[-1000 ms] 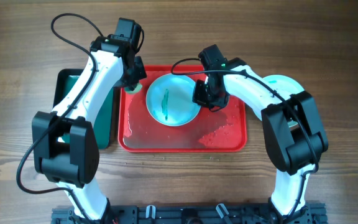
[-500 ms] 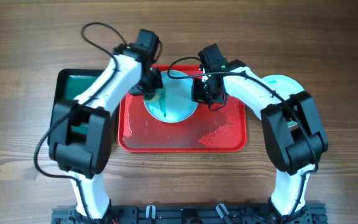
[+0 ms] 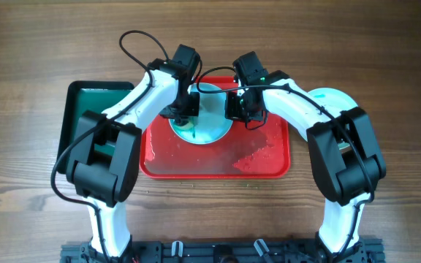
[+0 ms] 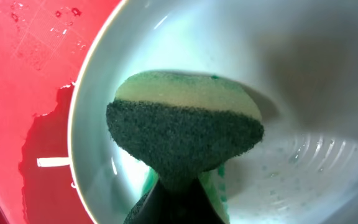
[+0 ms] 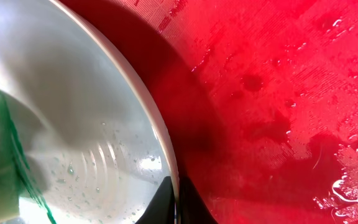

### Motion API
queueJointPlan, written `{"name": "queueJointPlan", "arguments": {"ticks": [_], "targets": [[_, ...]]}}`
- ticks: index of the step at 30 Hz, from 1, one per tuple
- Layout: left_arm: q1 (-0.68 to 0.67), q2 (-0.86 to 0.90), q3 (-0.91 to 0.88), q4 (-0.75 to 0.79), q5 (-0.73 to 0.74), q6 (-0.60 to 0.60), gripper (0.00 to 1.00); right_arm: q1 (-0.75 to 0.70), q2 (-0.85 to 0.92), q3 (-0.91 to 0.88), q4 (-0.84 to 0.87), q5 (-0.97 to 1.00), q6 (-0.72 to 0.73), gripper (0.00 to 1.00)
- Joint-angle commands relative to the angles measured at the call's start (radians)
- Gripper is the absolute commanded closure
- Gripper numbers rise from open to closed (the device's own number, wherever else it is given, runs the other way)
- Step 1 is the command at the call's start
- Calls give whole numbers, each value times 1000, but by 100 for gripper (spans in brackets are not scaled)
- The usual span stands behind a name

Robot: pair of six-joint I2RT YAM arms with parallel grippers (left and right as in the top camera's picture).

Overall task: Clean dirty plates on tray and stack at the side
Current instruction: 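Scrub the last teal-rimmed plate with the left sponge while right holds rim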

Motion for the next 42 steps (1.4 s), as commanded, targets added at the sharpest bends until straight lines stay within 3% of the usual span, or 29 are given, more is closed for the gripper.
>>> {"name": "queueJointPlan", "arguments": {"ticks": [1,4,8,20,29,35,40,42], "targets": [[-43,32,-40,62,112,50,96,0,24,-28,3,40,-21,96],[-63,71,-40,121,307,42,96,0,24,-28,2,40,-21,96],[-61,97,-40,141,398,12,96,0,24,-28,2,40,-22,96],[108,97,-40,117,358,-34,96,-56,50,-29,28,-208,-95,95],[94,97,-40,-12,261,231,96,-60,101,-29,39,-237,-140,96],[35,97,-40,-72,418,443,96,-61,101,-29,43,-236,-140,96],[29,97,-40,-47,414,437,96,-61,101,-29,43,-229,-139,96],[40,97,-40,-14,336,353,96,-61,101,-29,43,-229,-140,96]]}}
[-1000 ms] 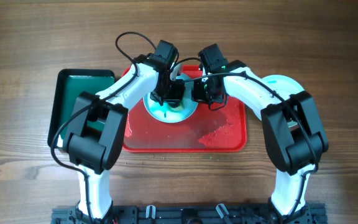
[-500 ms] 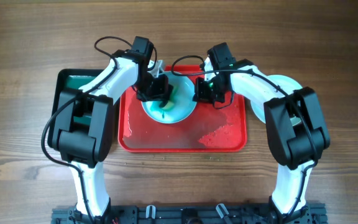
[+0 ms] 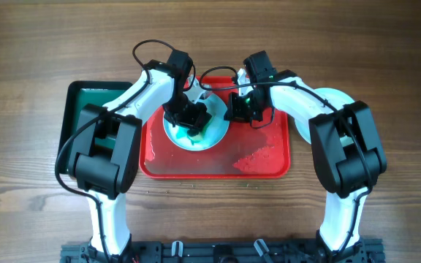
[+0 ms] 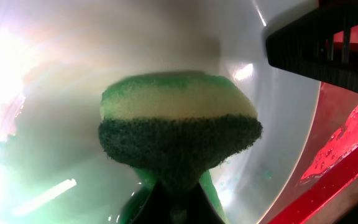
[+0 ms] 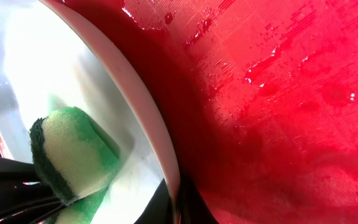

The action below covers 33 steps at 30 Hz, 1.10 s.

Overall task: Clean dirty plates on tray and stack at the side
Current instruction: 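Scrub the last teal-rimmed plate with the left sponge while right holds rim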

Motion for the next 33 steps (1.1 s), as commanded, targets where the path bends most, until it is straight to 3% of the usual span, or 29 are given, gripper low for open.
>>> {"name": "queueJointPlan", "arguments": {"ticks": [1,4,8,17,19,21,24,26,28,31,33], "targets": [[3,42,-31,53,-103,-89,96,4,60,-15,2,37,-2,96],[10,42,-29,130,-405,-274,96,4,60,-15,2,38,-2,96],[0,42,-29,197,-679,-364,96,4,60,-15,2,45,-2,96],[-52,42,-29,279,-771,-422,96,4,60,-15,2,48,-1,96],[-68,42,-29,286,-700,-433,96,4,60,-15,2,48,-2,96],[-79,42,-29,286,-519,-402,96,4,60,-15,2,48,-2,96],[-87,42,-29,286,-80,-266,96,4,60,-15,2,48,-2,96],[-87,42,-29,285,121,-217,96,4,60,-15,2,49,-2,96],[-87,42,-29,282,204,-216,96,4,60,-15,2,49,-2,96],[-87,42,-29,246,211,-210,96,4,60,-15,2,49,-2,96],[-86,42,-29,191,209,-145,96,4,60,-15,2,49,-3,96]]}}
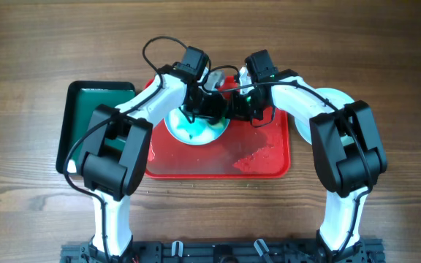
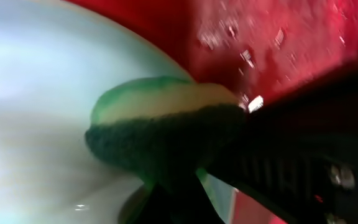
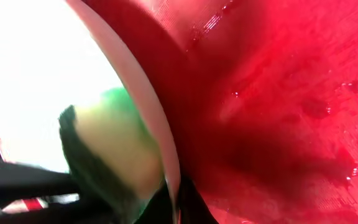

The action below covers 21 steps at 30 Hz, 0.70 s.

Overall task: Clean dirty plates on tray and stack at the side
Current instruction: 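Scrub the last teal-rimmed plate with the left sponge while right holds rim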

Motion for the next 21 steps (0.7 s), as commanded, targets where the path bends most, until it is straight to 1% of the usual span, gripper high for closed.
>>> {"name": "queueJointPlan", "arguments": {"ticks": [1,4,6,7,9,12,13,17,21], "targets": [[-11,31,-22,-89,109,121,96,11,56,-18,-10,44,-22,96],[-10,31,-22,-169,-75,131,96,10,56,-18,-10,44,-22,96],[-10,31,-22,-205,-260,130,96,11,56,-18,-10,44,-22,96],[-10,31,-22,-211,-316,130,96,11,56,-18,-10,44,-22,96],[-10,31,-22,-210,-504,91,96,11,56,-18,-10,44,-22,96],[-10,32,-22,-210,-711,43,96,10,56,-18,-10,44,-22,96],[-10,32,-22,-207,-824,9,96,11,56,-18,-10,44,-22,95],[-10,31,-22,-205,-1011,-43,96,10,56,-18,-10,44,-22,96],[-10,31,-22,-203,-1092,-51,96,11,56,-18,-10,45,-22,96]]}}
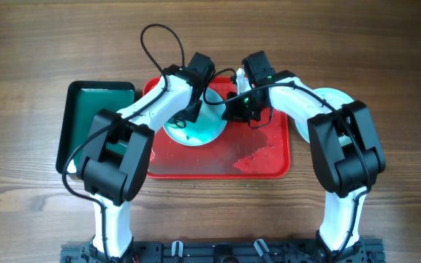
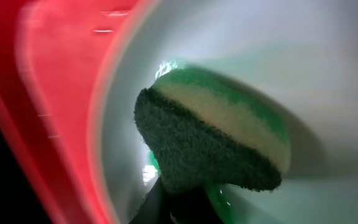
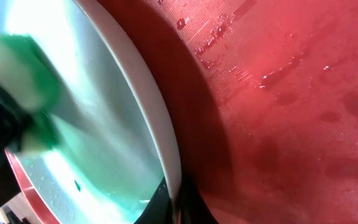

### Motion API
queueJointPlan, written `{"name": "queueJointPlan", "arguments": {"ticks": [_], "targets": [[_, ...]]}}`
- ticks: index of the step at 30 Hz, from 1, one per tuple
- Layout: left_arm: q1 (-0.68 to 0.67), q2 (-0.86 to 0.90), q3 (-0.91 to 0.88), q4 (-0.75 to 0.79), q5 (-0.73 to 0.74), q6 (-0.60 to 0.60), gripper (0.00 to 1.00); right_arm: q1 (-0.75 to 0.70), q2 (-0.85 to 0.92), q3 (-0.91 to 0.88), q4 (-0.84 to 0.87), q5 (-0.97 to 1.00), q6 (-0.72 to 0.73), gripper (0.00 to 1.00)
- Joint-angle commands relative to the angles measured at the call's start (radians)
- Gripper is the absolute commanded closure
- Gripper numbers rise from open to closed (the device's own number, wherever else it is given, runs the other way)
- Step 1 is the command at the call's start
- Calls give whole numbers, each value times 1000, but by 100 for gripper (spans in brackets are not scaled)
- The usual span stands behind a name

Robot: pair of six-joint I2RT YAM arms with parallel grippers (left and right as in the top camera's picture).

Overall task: Clean dirty plates on tray and stack at the side
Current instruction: 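Scrub the last teal-rimmed plate with the left sponge while right holds rim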

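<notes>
A pale plate (image 1: pixel 203 126) streaked with green soap sits tilted on the red tray (image 1: pixel 262 164). My left gripper (image 1: pixel 191 108) is shut on a green and yellow sponge (image 2: pixel 216 137) that presses against the plate's inner face near its left rim. At the plate's right edge my right gripper (image 1: pixel 234 104) is shut on the plate's rim (image 3: pixel 166 143), one finger on each side. In the right wrist view the sponge (image 3: pixel 23 68) is a green blur at the upper left of the plate.
Wet patches and red residue (image 1: pixel 253 157) lie on the tray's right half. A dark green bin (image 1: pixel 79 117) stands left of the tray. A pale plate (image 1: pixel 335 97) lies on the table to the right, partly under my right arm.
The sponge has moved from the plate's right side, close to my right gripper, to its upper left near the tray's rim. My right gripper still holds the rim.
My left gripper held the sponge on the plate's middle while my right gripper gripped the rim. Then the sponge was lower on the plate, then hard against my right gripper, and now at the upper left. Green soap has spread over the plate.
</notes>
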Motion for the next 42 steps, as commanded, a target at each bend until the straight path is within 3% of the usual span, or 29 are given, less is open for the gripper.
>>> {"name": "queueJointPlan", "arguments": {"ticks": [1,4,6,9,12,16,18,22,27,30,37,42], "targets": [[27,60,-37,-2,-300,-64,96,-2,54,-18,-12,56,-19,96],[19,60,-37,-13,-191,-88,96,-2,54,-18,-11,60,-19,96],[10,60,-37,-35,5,-62,96,-2,54,-18,-12,60,-19,96],[-3,60,-37,-85,356,109,96,-2,54,-18,-11,60,-18,96],[-16,60,-37,-156,581,256,96,-2,54,-18,-10,60,-18,96],[-27,60,-37,-203,715,369,96,-2,54,-18,-10,59,-18,96],[-30,60,-37,-192,744,369,96,-2,54,-18,-10,59,-18,96],[-30,60,-37,-110,785,357,96,-2,54,-18,-10,59,-18,96],[-30,60,-37,95,787,200,96,-2,54,-18,-12,59,-19,96],[-30,60,-37,182,783,172,96,-2,54,-18,-12,59,-19,96],[-30,60,-37,272,433,94,96,-2,54,-18,-12,59,-18,96],[-30,60,-37,335,298,69,96,-2,54,-18,-12,59,-19,96]]}}
